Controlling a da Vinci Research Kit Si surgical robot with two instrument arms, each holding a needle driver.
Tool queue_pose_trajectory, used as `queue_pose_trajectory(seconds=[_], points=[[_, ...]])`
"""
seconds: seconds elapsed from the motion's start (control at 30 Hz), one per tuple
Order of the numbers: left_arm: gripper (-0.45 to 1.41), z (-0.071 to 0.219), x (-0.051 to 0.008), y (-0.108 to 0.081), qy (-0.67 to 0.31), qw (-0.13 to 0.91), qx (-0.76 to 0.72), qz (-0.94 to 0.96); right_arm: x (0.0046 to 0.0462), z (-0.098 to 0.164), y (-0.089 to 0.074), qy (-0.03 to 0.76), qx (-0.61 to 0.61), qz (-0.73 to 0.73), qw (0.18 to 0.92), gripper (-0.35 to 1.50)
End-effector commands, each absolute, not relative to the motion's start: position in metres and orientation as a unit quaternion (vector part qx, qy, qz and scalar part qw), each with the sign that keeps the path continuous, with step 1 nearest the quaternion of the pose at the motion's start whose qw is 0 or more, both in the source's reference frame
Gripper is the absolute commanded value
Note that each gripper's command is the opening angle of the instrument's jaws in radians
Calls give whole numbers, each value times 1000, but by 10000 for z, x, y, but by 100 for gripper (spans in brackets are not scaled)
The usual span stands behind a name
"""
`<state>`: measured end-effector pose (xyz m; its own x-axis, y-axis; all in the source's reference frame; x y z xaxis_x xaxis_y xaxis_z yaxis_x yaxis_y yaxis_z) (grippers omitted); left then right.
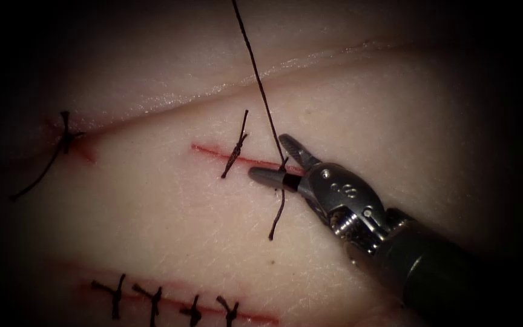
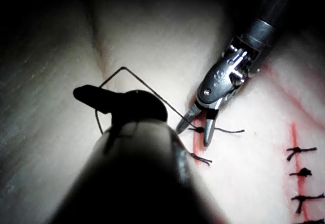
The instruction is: Wound Closure
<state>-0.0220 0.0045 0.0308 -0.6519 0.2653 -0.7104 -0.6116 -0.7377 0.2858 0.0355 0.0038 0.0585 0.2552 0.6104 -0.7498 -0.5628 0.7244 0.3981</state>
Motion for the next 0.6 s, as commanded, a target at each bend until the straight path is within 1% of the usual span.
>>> queue_pose_trajectory(seconds=[0.03, 0.17, 0.4, 0.5, 0.6], points=[[-45, 315, -224, 40, 260, 251, -333, 871, 364, 591, 42, 487, 21, 360, 796, 100], [-45, 312, -225, 39, 261, 251, -333, 871, 366, 592, 49, 486, 11, 349, 801, 96], [-45, 305, -227, 35, 261, 251, -333, 871, 379, 594, 53, 486, 3, 346, 802, 108], [-45, 302, -228, 34, 261, 251, -332, 871, 384, 595, 56, 490, 6, 344, 801, 108], [-45, 300, -228, 32, 261, 251, -332, 871, 388, 595, 58, 493, 7, 341, 800, 103]])
